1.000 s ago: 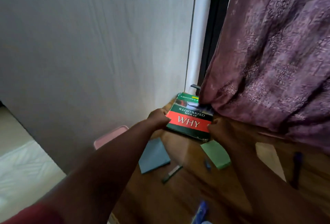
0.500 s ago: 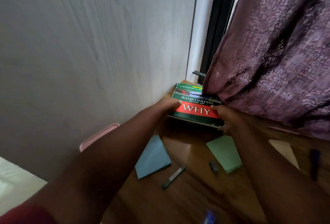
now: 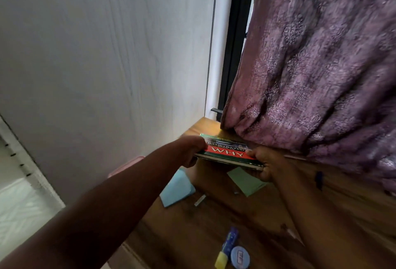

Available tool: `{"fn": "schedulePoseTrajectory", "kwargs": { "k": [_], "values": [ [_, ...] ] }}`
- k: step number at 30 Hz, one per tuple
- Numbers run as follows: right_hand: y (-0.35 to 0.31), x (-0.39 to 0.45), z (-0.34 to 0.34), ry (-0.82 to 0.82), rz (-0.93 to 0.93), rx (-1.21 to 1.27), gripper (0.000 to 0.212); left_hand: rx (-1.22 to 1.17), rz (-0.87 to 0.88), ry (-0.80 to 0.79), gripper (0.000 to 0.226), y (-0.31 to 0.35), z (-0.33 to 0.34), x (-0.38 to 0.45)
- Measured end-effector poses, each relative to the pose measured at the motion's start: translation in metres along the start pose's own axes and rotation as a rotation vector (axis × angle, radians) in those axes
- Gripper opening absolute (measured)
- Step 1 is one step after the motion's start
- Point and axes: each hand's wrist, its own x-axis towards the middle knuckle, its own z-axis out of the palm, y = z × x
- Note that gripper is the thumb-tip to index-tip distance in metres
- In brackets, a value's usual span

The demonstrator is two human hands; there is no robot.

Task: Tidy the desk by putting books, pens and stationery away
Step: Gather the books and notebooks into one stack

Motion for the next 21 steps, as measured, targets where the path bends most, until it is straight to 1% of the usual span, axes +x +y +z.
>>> {"fn": "schedulePoseTrajectory", "kwargs": {
  "k": [5,9,10,12,13,14,15,16,18,20,21],
  "values": [
    [0.018,-0.047,-0.033,0.052,-0.014,0.002,0.025,0.009,-0.009,-0.064,0.01,-0.021,0.017,-0.033],
    [0.034,-0.085,-0.068,0.076,-0.02,0.102,0.016,0.008,-0.02,-0.148,0.012,-0.036,0.041,-0.06],
    [0.04,-0.095,-0.081,0.079,-0.03,0.126,0.017,0.007,-0.017,-0.177,0.015,-0.037,0.05,-0.068],
    [0.053,-0.115,-0.108,0.1,-0.067,0.157,0.03,-0.028,0.0,-0.261,0.019,-0.041,0.069,-0.089],
    [0.059,-0.126,-0.123,0.112,-0.082,0.171,0.032,-0.029,0.017,-0.302,0.02,-0.043,0.08,-0.103],
    [0.065,-0.136,-0.137,0.11,-0.09,0.175,0.03,-0.02,0.044,-0.33,0.023,-0.044,0.09,-0.117],
    [0.071,-0.152,-0.156,0.128,-0.107,0.169,0.025,0.002,0.076,-0.353,0.027,-0.047,0.106,-0.128],
    [0.078,-0.168,-0.177,0.161,-0.12,0.159,0.022,0.032,0.103,-0.387,0.026,-0.052,0.124,-0.139],
    [0.096,-0.202,-0.227,0.227,-0.131,0.152,0.022,0.082,0.146,-0.471,0.018,-0.066,0.169,-0.165],
    [0.117,-0.236,-0.28,0.294,-0.159,0.156,0.022,0.15,0.155,-0.536,0.018,-0.082,0.216,-0.192],
    [0.128,-0.254,-0.309,0.334,-0.18,0.159,0.022,0.147,0.135,-0.581,0.015,-0.095,0.242,-0.209]
  ]
}}
